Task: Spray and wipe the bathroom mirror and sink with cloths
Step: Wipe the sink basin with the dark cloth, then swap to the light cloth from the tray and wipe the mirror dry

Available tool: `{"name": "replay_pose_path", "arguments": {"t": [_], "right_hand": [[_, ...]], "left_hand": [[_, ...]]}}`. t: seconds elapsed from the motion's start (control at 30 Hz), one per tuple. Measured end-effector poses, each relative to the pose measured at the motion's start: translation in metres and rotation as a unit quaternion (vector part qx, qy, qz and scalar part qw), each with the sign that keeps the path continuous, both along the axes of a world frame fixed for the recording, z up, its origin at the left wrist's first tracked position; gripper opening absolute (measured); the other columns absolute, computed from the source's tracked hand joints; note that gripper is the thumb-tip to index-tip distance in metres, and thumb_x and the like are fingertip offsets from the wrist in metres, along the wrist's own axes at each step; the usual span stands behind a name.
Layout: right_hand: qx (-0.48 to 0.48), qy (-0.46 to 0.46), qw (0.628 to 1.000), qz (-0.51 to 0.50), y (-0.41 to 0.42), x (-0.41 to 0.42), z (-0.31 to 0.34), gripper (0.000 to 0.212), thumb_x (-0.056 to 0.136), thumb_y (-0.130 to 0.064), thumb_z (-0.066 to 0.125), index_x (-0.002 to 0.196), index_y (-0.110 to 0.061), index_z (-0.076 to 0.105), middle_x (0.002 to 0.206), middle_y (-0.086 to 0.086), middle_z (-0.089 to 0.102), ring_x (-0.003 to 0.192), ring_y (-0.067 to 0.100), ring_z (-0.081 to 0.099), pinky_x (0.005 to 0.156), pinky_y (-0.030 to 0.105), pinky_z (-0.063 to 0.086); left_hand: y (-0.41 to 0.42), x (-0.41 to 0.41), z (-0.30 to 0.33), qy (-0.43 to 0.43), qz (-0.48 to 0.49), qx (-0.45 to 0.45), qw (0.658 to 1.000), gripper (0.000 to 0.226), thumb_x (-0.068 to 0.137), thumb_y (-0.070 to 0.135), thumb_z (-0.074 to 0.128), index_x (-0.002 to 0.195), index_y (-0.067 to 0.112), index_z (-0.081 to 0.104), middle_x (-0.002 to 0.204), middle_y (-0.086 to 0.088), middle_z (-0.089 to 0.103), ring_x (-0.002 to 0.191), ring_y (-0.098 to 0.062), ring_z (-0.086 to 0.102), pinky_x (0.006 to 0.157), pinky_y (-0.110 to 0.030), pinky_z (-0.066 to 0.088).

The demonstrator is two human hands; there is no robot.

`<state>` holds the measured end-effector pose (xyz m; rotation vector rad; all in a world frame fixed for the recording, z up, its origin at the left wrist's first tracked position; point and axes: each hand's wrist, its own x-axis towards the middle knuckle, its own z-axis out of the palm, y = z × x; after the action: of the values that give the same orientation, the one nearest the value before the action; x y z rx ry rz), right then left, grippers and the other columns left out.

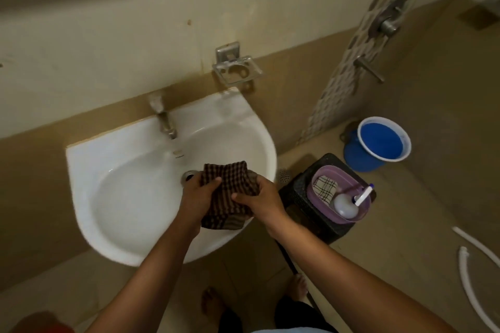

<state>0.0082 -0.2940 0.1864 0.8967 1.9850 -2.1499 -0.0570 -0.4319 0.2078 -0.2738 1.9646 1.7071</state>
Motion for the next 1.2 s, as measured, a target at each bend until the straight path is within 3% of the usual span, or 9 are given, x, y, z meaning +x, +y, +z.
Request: {"name": "replay_pose_path", "arguments": {"t": [0.13,0.3,0.47,0.57,0.7,0.83,1.03,1.1,1.2], "right_hand": [[0.118,0.003,0.993,-0.031,0.055,0.021,-0.003,0.051,0.081,-0.021,0.08,0.127,-0.017,0.058,0.121,-0.003,0.067,0.113,0.015,0.063,0.095,0.037,0.055],[0.183,0.004,0.979,-0.09,0.146,0.059,-0.014,0.048,0.083,-0.025,0.077,0.126,-0.018,0.058,0.121,-0.002,0.067,0.113,0.015,0.063,0.097,0.04,0.054],[0.251,0.01,0.96,-0.126,0.22,0.092,-0.021,0.037,0.088,-0.018,0.071,0.124,-0.016,0.061,0.115,-0.005,0.068,0.103,0.006,0.062,0.085,0.014,0.05],[0.294,0.016,0.95,-0.102,0.235,0.099,-0.031,0.037,0.088,-0.038,0.06,0.121,-0.022,0.06,0.115,-0.003,0.066,0.104,0.01,0.063,0.089,0.034,0.055],[0.341,-0.004,0.94,-0.014,0.238,0.1,-0.041,0.053,0.086,-0.03,0.062,0.135,-0.045,0.047,0.13,-0.002,0.052,0.12,0.015,0.052,0.098,0.033,0.046],[0.293,-0.009,0.956,-0.017,0.254,0.105,-0.034,0.046,0.091,-0.033,0.064,0.136,-0.028,0.055,0.127,-0.011,0.056,0.11,0.005,0.054,0.091,0.023,0.048],[0.097,-0.093,0.965,-0.225,0.286,0.094,-0.06,0.024,0.092,-0.029,0.068,0.114,-0.022,0.065,0.107,-0.007,0.067,0.1,0.008,0.064,0.087,0.03,0.055],[-0.013,-0.113,0.964,-0.238,0.294,0.085,-0.073,0.029,0.089,-0.029,0.072,0.115,-0.018,0.065,0.112,0.002,0.07,0.102,0.016,0.067,0.092,0.038,0.056],[-0.065,-0.118,0.964,-0.228,0.299,0.07,-0.083,0.029,0.088,-0.019,0.073,0.114,-0.011,0.066,0.101,0.0,0.073,0.093,0.014,0.07,0.082,0.028,0.059]], "left_hand": [[0.074,0.016,0.001,0.086,-0.057,-0.097,0.99,0.019,0.094,0.025,0.062,0.111,0.017,0.06,0.105,-0.002,0.066,0.1,-0.023,0.064,0.09,-0.042,0.053],[0.185,0.047,0.005,0.087,-0.136,-0.129,0.978,0.022,0.095,0.033,0.058,0.114,0.021,0.06,0.11,0.0,0.062,0.107,-0.026,0.061,0.099,-0.048,0.049],[0.277,0.073,-0.002,-0.023,-0.164,-0.058,0.984,0.014,0.094,0.043,0.06,0.091,0.03,0.063,0.102,0.001,0.068,0.099,-0.021,0.065,0.097,-0.048,0.052],[0.317,0.085,-0.002,-0.073,-0.166,-0.007,0.983,0.015,0.091,0.038,0.067,0.084,0.03,0.057,0.094,0.0,0.066,0.093,-0.017,0.065,0.092,-0.04,0.054],[0.341,0.077,-0.013,-0.142,-0.196,0.0,0.97,0.039,0.083,0.04,0.074,0.114,0.016,0.069,0.106,-0.008,0.074,0.104,-0.024,0.069,0.098,-0.047,0.053],[0.351,0.055,-0.032,-0.189,-0.155,-0.009,0.97,0.029,0.099,0.021,0.056,0.12,0.004,0.065,0.104,-0.012,0.072,0.095,-0.024,0.069,0.073,-0.033,0.054],[0.358,0.026,-0.056,-0.208,-0.238,-0.03,0.948,0.028,0.096,0.03,0.062,0.113,0.009,0.071,0.103,-0.009,0.077,0.096,-0.025,0.073,0.074,-0.033,0.056],[0.362,0.017,-0.066,-0.212,-0.263,-0.023,0.941,0.027,0.094,0.028,0.065,0.112,0.01,0.072,0.102,-0.009,0.077,0.096,-0.025,0.073,0.076,-0.034,0.058],[0.368,0.006,-0.081,-0.196,-0.281,-0.021,0.939,0.019,0.092,0.02,0.068,0.106,0.009,0.074,0.099,-0.009,0.077,0.086,-0.018,0.075,0.07,-0.028,0.06]]}}
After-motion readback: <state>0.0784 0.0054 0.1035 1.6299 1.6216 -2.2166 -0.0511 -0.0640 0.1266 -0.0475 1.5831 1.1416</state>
